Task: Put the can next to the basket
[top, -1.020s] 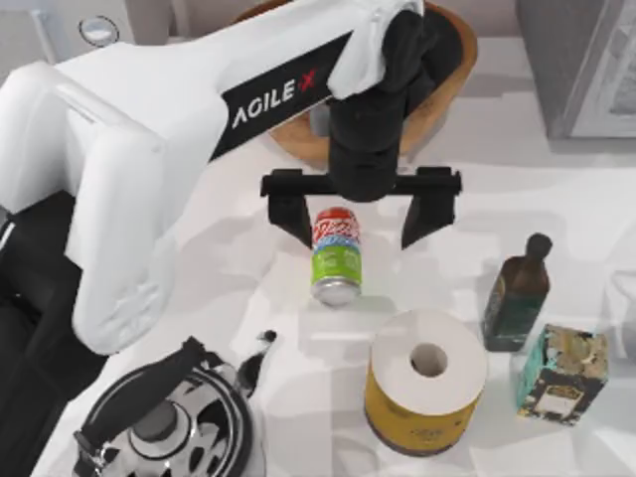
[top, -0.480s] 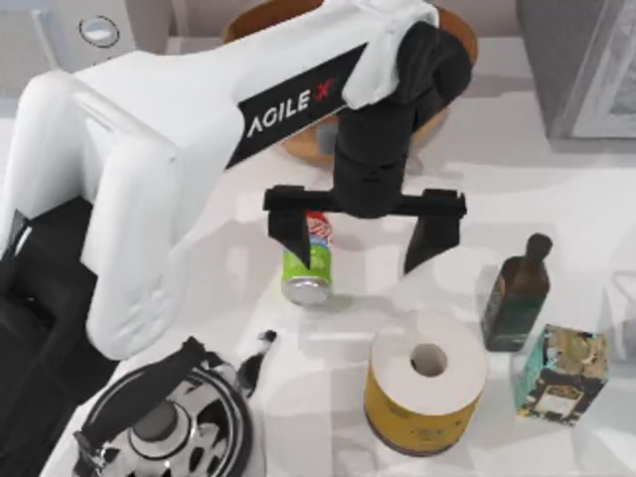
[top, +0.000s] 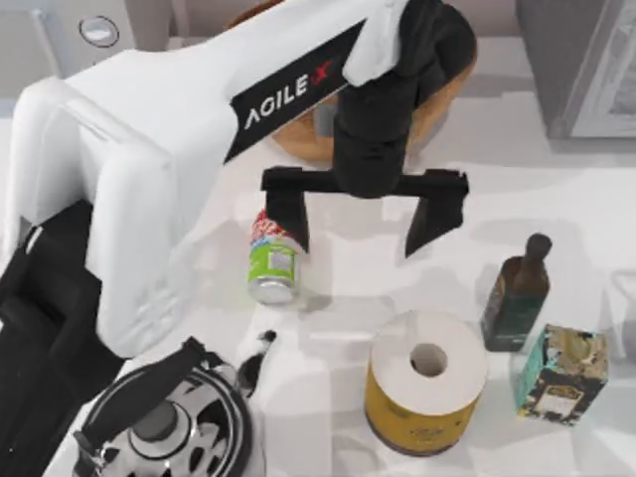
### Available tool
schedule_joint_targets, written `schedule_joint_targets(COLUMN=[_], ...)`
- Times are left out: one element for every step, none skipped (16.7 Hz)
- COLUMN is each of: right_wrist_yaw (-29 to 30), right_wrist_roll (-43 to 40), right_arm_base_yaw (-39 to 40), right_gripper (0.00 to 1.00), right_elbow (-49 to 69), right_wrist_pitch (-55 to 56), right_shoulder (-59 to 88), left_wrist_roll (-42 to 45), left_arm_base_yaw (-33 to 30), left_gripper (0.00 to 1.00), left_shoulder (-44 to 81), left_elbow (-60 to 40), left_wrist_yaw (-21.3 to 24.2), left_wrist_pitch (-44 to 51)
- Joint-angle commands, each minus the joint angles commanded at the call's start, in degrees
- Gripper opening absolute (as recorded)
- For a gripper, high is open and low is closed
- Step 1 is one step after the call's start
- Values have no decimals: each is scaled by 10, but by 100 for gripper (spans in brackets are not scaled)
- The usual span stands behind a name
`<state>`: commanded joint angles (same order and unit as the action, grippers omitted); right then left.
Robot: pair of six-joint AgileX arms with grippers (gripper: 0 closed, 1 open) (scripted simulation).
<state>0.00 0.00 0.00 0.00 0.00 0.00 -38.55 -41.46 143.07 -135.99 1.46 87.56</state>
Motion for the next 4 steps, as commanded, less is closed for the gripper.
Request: schedule_joint_targets(right_wrist_yaw=[0, 0, 0, 0], right_wrist_roll=[0, 0, 0, 0], right_arm_base_yaw=[0, 0, 0, 0], right_gripper=[100, 100, 100, 100], right_elbow=[0, 0, 0, 0], right_wrist_pitch=[0, 0, 0, 0], right_shoulder=[0, 0, 0, 0], left_wrist_roll=[-1, -2, -3, -3], left_arm_base_yaw=[2, 5, 6, 6], left_gripper=[100, 100, 100, 100], left_shoulder=[-5, -9, -12, -12], left_elbow=[-13, -23, -28, -29], left_wrist_yaw=[-5, -9, -11, -11], left_wrist_pitch=[-2, -4, -6, -6])
